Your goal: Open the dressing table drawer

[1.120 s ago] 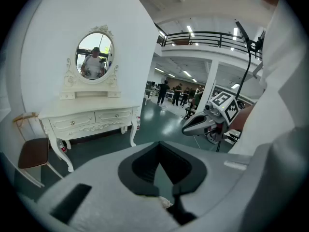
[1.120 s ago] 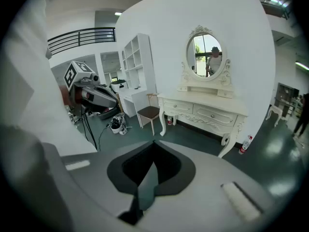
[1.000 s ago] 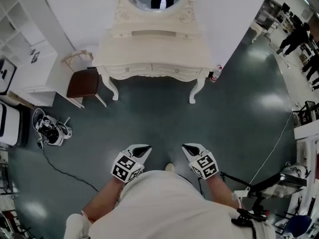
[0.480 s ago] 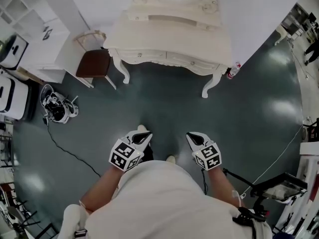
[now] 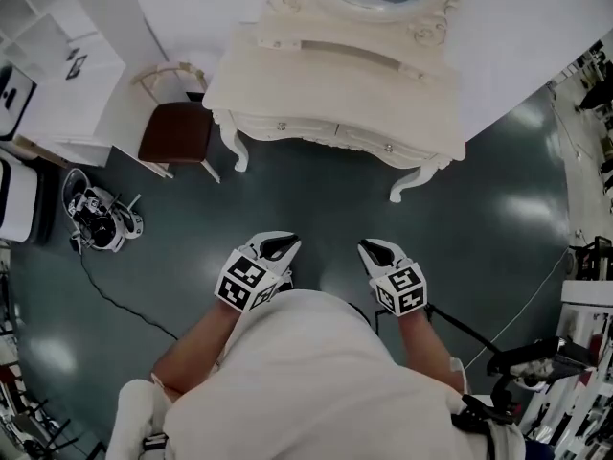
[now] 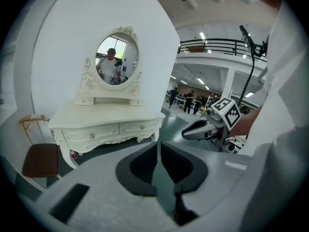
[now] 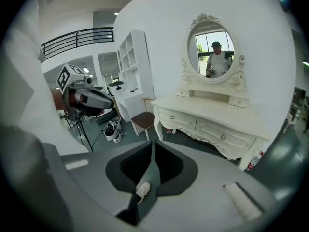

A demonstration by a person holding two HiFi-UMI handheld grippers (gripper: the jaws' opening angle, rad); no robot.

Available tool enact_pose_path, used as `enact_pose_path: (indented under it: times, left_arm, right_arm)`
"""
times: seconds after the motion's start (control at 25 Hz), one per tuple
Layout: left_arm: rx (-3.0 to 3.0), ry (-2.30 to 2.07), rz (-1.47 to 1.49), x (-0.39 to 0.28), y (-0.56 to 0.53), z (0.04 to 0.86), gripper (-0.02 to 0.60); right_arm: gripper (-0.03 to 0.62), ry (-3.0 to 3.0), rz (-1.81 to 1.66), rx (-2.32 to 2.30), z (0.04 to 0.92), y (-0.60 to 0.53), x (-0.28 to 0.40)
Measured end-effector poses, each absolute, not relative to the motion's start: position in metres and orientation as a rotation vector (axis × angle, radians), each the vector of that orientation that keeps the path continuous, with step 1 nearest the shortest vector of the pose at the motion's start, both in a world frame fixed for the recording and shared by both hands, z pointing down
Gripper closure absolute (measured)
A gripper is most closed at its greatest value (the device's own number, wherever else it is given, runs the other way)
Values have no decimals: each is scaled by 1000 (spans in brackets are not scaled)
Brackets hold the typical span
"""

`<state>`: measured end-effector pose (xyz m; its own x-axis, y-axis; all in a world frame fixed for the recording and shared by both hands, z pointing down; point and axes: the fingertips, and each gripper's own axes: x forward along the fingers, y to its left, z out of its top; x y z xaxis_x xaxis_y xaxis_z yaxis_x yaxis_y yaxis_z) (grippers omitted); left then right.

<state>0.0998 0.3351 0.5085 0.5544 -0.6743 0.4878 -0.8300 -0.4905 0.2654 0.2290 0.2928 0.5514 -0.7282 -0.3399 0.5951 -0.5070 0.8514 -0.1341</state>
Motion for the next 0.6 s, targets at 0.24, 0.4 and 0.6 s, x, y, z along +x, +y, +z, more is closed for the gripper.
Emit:
enact_pose_path:
  times: [0.24,0.4,0.6]
  left_arm:
    - [2307,-1222,470,26,287,519,538]
    - [2274,-1259,439,3,250,527,534]
    - [2232,-1307,444,-14,184,540,517]
  right_arm:
    - [593,-2459,399,656,537,248,158]
    - [594,-2448,398,632,535,220,140]
    - [594,-2450,427,611,546,164,134]
